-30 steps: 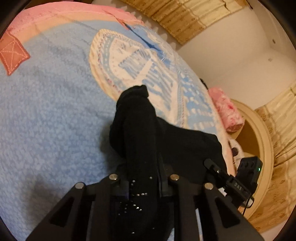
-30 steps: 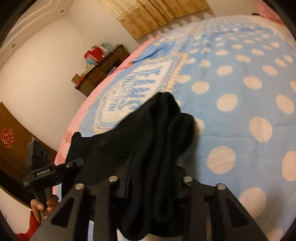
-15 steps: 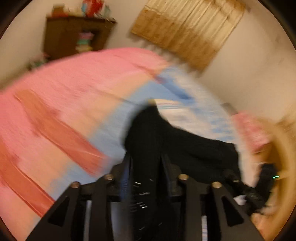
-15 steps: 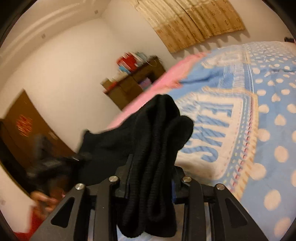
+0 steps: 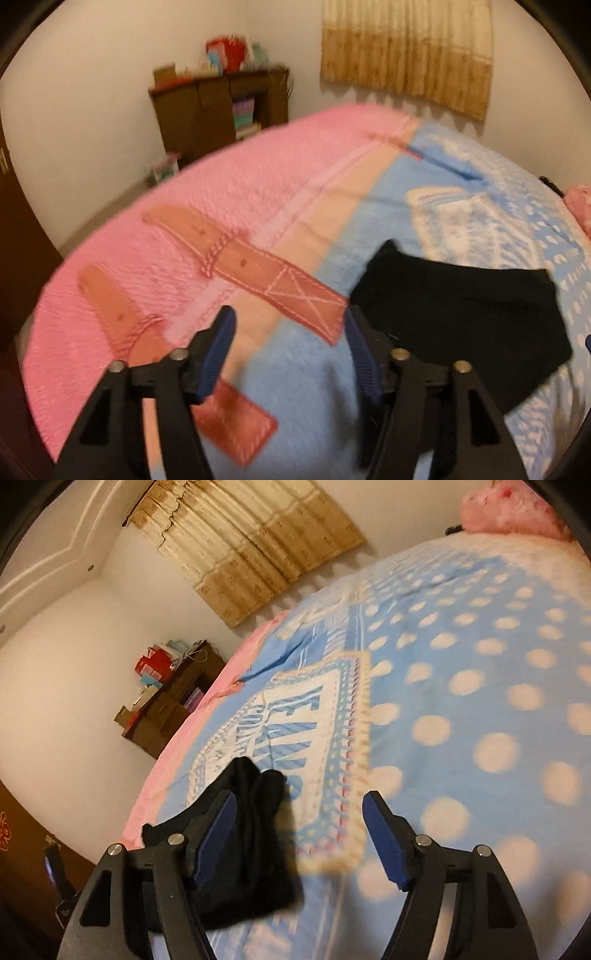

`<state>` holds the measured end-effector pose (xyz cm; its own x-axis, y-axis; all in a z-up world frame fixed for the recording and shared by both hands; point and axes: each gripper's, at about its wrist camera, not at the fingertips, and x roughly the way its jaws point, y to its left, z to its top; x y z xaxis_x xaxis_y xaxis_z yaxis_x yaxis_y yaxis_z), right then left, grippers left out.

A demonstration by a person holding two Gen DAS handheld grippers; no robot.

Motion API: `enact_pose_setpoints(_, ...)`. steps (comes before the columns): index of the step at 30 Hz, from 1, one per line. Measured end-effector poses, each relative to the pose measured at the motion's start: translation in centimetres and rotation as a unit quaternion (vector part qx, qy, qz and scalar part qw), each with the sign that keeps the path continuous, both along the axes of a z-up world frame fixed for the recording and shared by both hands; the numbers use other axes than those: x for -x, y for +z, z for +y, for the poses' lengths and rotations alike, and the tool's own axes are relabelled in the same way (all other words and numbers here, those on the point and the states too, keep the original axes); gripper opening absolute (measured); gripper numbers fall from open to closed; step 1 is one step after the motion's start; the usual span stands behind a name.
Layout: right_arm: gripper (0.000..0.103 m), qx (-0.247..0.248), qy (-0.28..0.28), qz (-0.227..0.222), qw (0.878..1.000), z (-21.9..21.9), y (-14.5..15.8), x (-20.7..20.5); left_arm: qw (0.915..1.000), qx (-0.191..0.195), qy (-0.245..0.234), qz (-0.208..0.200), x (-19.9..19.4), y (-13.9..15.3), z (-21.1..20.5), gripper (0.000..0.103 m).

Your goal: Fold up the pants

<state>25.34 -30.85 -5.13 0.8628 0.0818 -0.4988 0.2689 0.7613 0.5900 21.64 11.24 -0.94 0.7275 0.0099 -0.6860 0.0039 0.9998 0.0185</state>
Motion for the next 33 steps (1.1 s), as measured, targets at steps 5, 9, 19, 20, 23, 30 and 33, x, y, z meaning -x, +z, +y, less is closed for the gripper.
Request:
enact_pose_setpoints(5, 0.075, 0.016, 0.030, 0.024, 0.999, 4.7, 3.4, 4.0, 0.9980, -0.007, -0.026, -0.058, 6.6, 3.3, -3.1, 0.096)
enact_pose_setpoints(9, 0.075, 0.040, 0.073, 0.024, 0.996, 8.9, 5.5, 6.9, 0.9956, -0.001, -0.039, -0.085, 11.2, 4.9, -4.9, 0.103)
enact_pose_setpoints(19, 0.076, 0.169, 0.051, -0.032, 0.984, 15.3, 9.2, 12.7, 0.9939, -0.028, -0.011, -0.106, 16.3, 6.5, -5.6, 0.103)
enact_pose_setpoints(20, 0.076, 0.184, 0.046, -0.039, 0.981, 15.7, 9.6, 13.2, 0.9941, -0.025, -0.014, -0.105, 16.5, 6.5, -5.6, 0.103)
enact_pose_setpoints(23, 0.076, 0.220, 0.040, -0.052, 0.973, 16.8, 10.4, 14.4, 0.9942, -0.024, -0.011, -0.104, 17.2, 6.7, -5.5, 0.103)
enact_pose_setpoints(30, 0.081, 0.221, 0.041, -0.070, 0.972, 17.6, 11.3, 16.1, 0.9929, -0.051, 0.002, -0.107, 18.3, 6.9, -5.8, 0.103)
enact_pose_setpoints(33, 0.081, 0.219, 0.041, -0.066, 0.973, 17.8, 11.0, 16.4, 0.9934, -0.063, 0.011, -0.096, 18.3, 6.8, -5.8, 0.103)
